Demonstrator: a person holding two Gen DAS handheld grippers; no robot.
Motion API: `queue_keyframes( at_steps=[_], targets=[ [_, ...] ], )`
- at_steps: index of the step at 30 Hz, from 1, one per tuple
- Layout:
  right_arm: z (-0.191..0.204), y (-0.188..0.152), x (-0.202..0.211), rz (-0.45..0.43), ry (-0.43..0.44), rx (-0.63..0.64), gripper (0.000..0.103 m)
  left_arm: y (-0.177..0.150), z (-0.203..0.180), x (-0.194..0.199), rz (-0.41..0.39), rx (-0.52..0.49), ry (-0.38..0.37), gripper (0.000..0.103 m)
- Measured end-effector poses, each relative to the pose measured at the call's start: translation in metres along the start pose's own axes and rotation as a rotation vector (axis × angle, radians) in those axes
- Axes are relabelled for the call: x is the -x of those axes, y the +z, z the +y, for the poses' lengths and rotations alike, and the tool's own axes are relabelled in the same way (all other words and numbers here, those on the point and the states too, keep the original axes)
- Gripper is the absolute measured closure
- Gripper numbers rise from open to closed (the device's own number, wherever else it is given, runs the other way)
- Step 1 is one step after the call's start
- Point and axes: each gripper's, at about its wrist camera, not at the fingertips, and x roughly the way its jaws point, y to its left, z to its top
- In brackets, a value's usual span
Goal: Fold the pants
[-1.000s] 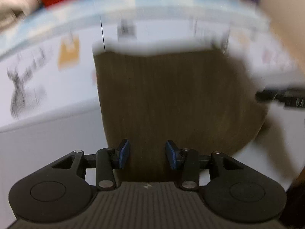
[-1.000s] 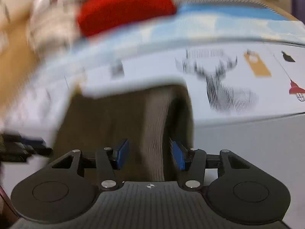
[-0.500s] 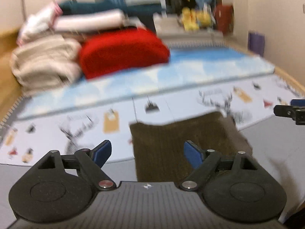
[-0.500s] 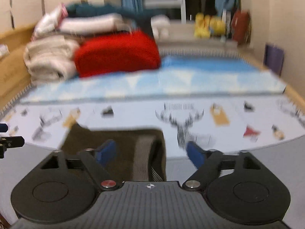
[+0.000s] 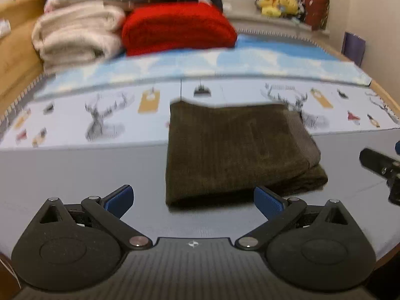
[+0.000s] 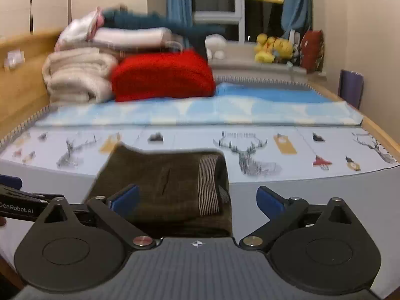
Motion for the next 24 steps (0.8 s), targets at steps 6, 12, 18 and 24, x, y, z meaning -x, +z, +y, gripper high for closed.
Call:
queue_keyframes(
  at_steps=[6,12,18,24],
  targets=[
    [-0.004,-0.003,-0.016,0.068,0.017,-0.055,0.004,0.002,0.003,-0.016,0.025,-0.035,0.006,0.0],
    [0.0,-0.005,-0.024,0.095,0.021,-0.047,0.004,0.003,0.009,-0.025,0.051,0.004,0.014,0.0],
    [-0.005,-0.005,-0.029,0.119,0.033,-0.063,0.004,0.003,0.012,-0.028,0.059,0.018,0.026,0.0],
    [-0.006,-0.004,-0.029,0.123,0.036,-0.071,0.004,0.002,0.011,-0.028,0.061,0.005,0.025,0.0]
  ],
)
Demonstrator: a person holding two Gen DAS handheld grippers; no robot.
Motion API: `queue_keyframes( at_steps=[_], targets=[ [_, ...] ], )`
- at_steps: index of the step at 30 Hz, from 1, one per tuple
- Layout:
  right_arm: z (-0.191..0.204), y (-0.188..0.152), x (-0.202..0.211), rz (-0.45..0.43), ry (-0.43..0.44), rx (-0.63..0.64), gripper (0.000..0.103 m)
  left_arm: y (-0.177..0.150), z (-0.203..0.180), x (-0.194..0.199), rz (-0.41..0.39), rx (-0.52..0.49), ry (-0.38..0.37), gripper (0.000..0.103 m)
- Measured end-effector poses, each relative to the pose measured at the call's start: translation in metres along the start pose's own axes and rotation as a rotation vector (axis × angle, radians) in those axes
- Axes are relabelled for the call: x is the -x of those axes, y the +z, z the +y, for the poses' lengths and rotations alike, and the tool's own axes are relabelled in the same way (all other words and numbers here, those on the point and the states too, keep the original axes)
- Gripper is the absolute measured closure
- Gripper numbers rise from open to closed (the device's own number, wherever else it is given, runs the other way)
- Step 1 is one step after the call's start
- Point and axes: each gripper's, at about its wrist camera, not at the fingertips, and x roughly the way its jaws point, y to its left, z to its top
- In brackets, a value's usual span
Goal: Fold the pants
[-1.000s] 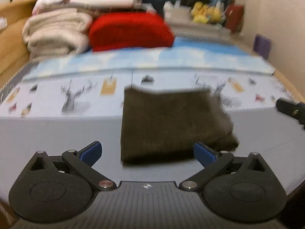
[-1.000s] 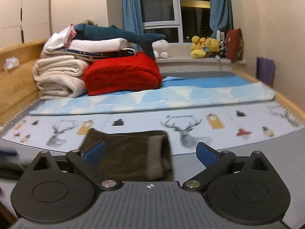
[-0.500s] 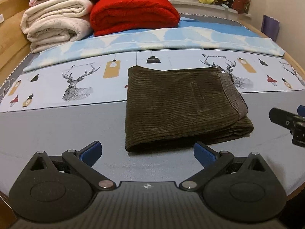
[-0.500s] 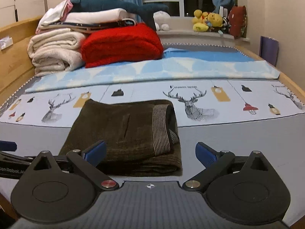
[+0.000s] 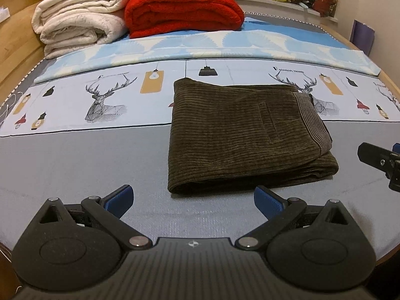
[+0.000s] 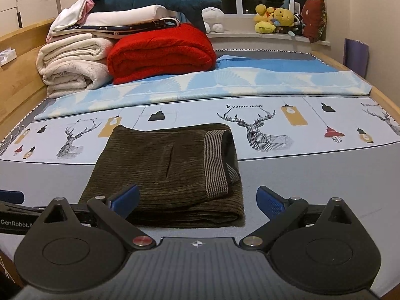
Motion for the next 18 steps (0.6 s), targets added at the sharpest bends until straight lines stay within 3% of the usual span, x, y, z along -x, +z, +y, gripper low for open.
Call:
queue_keyframes(
  at_steps=[18],
  targets=[
    [-0.0001,0.0,-0.0005,0.015,0.011,0.003,0.004,0.0009,-0.0016,-0.0012,0.001,0.004,-0.009,0.0]
  ],
)
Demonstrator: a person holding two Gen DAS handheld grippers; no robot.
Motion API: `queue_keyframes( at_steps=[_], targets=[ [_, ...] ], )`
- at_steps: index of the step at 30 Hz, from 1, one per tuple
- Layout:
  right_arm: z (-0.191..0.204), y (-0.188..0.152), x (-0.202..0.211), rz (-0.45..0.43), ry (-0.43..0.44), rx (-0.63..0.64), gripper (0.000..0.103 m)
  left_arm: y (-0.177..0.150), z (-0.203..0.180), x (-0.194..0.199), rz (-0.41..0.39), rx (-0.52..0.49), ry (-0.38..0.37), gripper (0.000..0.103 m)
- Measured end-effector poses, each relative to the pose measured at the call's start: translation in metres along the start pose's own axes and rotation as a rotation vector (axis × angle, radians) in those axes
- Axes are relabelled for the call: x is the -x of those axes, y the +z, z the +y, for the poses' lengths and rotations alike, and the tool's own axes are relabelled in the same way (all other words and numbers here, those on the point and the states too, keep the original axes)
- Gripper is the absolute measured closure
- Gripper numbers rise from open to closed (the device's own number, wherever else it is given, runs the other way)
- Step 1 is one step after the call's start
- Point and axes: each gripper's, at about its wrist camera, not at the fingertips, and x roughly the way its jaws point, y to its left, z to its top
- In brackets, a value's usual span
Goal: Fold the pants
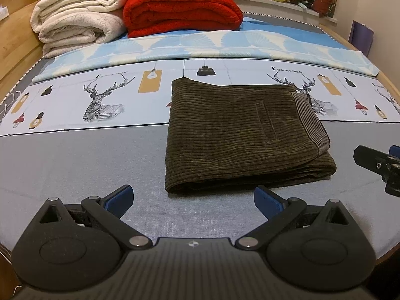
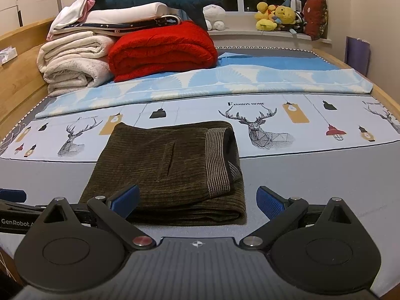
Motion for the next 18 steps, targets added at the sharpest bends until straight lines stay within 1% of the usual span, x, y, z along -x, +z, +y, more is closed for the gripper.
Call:
queue_keyframes(
  at_steps=[18],
  targets=[
    [0.0016,-0.0015,-0.0022,0.014,0.0,-0.001,0.004,-0.0003,-0.0019,0.0005,-0.003,-0.005,-0.005,0.0]
  ],
)
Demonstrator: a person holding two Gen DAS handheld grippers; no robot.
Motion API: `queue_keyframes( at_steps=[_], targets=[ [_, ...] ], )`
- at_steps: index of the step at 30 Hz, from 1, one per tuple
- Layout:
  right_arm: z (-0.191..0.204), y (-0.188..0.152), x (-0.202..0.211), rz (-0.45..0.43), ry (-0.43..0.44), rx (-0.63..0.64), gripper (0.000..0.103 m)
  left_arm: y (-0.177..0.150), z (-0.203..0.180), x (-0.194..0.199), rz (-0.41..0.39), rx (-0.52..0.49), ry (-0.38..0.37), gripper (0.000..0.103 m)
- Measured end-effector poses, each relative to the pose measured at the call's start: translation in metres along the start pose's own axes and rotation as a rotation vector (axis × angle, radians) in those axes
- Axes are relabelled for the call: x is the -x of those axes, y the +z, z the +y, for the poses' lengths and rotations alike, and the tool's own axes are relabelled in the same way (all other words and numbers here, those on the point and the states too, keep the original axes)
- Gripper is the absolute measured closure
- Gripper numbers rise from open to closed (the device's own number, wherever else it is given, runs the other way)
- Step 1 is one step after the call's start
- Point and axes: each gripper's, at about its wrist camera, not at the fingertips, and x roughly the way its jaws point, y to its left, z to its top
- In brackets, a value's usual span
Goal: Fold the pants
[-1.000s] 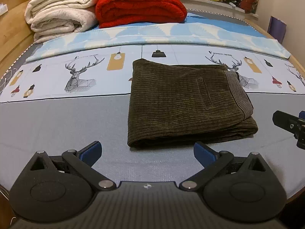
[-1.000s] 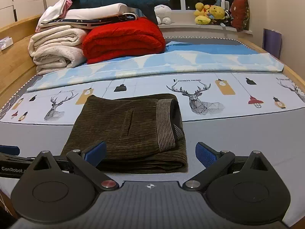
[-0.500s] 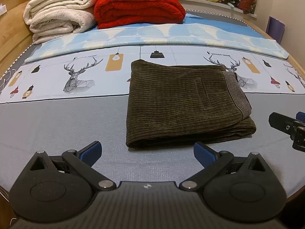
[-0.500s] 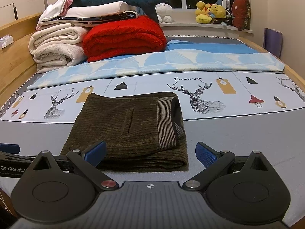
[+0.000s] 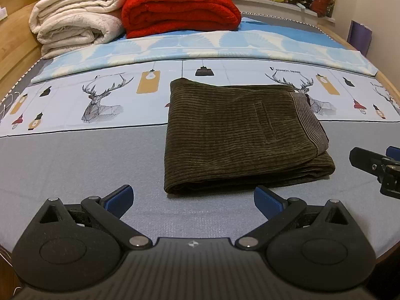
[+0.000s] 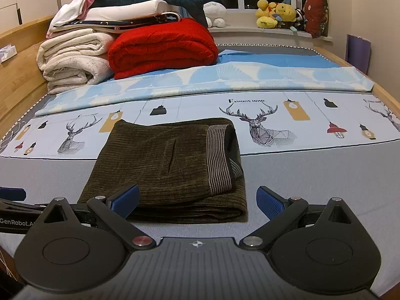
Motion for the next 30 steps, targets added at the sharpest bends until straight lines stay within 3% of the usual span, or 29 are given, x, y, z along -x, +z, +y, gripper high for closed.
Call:
queue_keyframes(
  at_steps=[30],
  targets=[
    [-0.0008,0.0002,0.0004,0.003,0.007,-0.005,0.004,-0.001,-0.0036,0.0022,-0.017,-0.024,-0.016,0.0]
  ],
)
